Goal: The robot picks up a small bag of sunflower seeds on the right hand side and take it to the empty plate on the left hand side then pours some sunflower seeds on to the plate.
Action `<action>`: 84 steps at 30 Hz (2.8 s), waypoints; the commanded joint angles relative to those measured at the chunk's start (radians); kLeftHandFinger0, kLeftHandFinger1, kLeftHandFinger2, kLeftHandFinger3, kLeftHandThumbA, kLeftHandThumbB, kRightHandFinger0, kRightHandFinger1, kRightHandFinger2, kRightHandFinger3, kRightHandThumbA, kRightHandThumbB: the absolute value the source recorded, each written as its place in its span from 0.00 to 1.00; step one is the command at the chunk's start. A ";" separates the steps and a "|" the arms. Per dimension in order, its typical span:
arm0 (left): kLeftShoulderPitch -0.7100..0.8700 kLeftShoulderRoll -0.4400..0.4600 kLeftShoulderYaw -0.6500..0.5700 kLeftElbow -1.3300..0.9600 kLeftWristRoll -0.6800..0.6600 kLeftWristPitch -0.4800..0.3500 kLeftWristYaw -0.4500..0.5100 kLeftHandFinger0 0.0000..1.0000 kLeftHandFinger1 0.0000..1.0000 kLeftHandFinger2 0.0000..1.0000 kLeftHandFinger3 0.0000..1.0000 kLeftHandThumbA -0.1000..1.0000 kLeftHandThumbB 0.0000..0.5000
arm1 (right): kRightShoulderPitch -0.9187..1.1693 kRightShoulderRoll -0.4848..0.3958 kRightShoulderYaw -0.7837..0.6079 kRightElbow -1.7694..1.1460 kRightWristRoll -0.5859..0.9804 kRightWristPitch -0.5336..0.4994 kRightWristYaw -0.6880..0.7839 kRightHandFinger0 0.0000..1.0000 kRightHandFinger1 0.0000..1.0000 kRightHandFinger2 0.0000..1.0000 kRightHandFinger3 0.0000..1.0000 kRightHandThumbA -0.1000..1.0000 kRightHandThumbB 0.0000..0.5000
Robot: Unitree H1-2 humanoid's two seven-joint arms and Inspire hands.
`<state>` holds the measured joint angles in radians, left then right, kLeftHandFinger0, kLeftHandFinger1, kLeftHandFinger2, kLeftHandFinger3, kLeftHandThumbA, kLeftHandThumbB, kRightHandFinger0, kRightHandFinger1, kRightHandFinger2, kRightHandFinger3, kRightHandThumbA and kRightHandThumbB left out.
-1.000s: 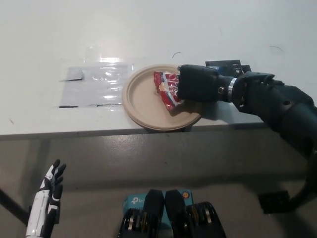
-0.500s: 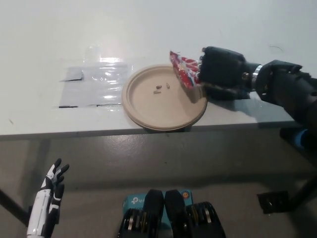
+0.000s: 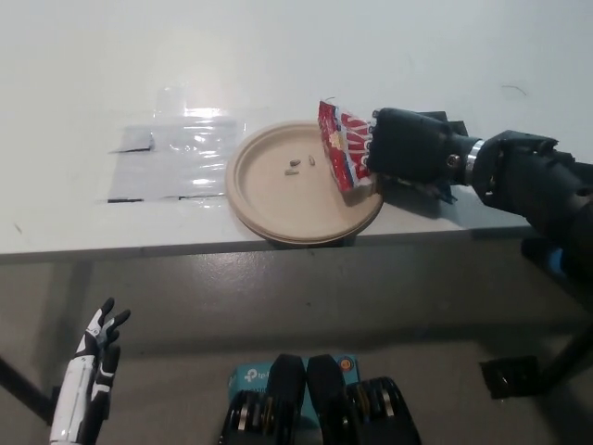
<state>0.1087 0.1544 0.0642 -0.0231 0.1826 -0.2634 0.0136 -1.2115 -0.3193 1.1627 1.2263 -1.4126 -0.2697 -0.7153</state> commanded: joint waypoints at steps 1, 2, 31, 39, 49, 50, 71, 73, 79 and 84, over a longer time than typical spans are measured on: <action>0.002 0.019 0.010 -0.024 -0.001 -0.040 0.013 1.00 1.00 0.90 1.00 1.00 0.00 | -0.019 -0.006 -0.081 0.021 0.082 0.081 -0.045 0.00 0.09 0.48 0.11 0.02 0.59; 0.000 0.021 0.011 -0.023 0.000 -0.038 0.012 1.00 1.00 0.90 1.00 1.00 0.00 | -0.012 -0.007 -0.096 0.029 0.088 0.083 -0.066 0.00 0.08 0.50 0.09 0.00 0.59; 0.024 0.006 0.025 0.001 0.009 -0.070 0.032 1.00 1.00 0.87 1.00 1.00 0.00 | 0.046 -0.064 -0.262 0.096 0.195 -0.013 -0.237 0.00 0.14 0.63 0.08 0.00 0.55; 0.032 0.009 0.027 0.012 0.011 -0.089 0.029 1.00 1.00 0.85 1.00 1.00 0.00 | 0.066 -0.060 -0.185 0.108 0.156 0.029 -0.208 0.00 0.13 0.56 0.15 0.06 0.72; 0.032 0.007 0.033 0.008 0.009 -0.081 0.029 1.00 1.00 0.83 1.00 1.00 0.00 | 0.097 -0.045 -0.092 0.140 0.132 0.067 -0.188 0.00 0.02 0.49 0.15 0.00 0.56; 0.034 0.007 0.033 0.007 0.012 -0.087 0.030 1.00 1.00 0.82 1.00 1.00 0.00 | 0.098 -0.043 -0.083 0.149 0.132 0.078 -0.143 0.00 0.07 0.59 0.16 0.00 0.51; 0.040 0.003 0.036 0.011 0.008 -0.088 0.029 1.00 1.00 0.80 1.00 1.00 0.00 | 0.081 -0.057 -0.384 0.168 0.373 0.038 -0.046 0.00 0.16 0.63 0.14 0.00 0.54; 0.040 0.001 0.038 0.009 0.008 -0.082 0.030 1.00 1.00 0.80 1.00 1.00 0.00 | 0.080 -0.055 -0.394 0.162 0.371 0.044 -0.039 0.00 0.13 0.60 0.15 0.00 0.58; 0.041 0.002 0.040 0.010 0.003 -0.086 0.027 1.00 1.00 0.79 1.00 1.00 0.00 | 0.088 -0.030 -0.412 0.141 0.382 0.093 0.058 0.12 0.39 0.71 0.89 0.36 0.73; 0.040 0.001 0.039 0.012 0.010 -0.088 0.028 1.00 1.00 0.79 1.00 1.00 0.00 | 0.098 -0.010 -0.464 0.089 0.446 0.044 0.253 1.00 1.00 1.00 1.00 0.59 1.00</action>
<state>0.1428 0.1521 0.0994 0.0054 0.1844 -0.3113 0.0146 -1.0720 -0.3338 0.7342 1.3567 -1.0477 -0.2250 -0.6496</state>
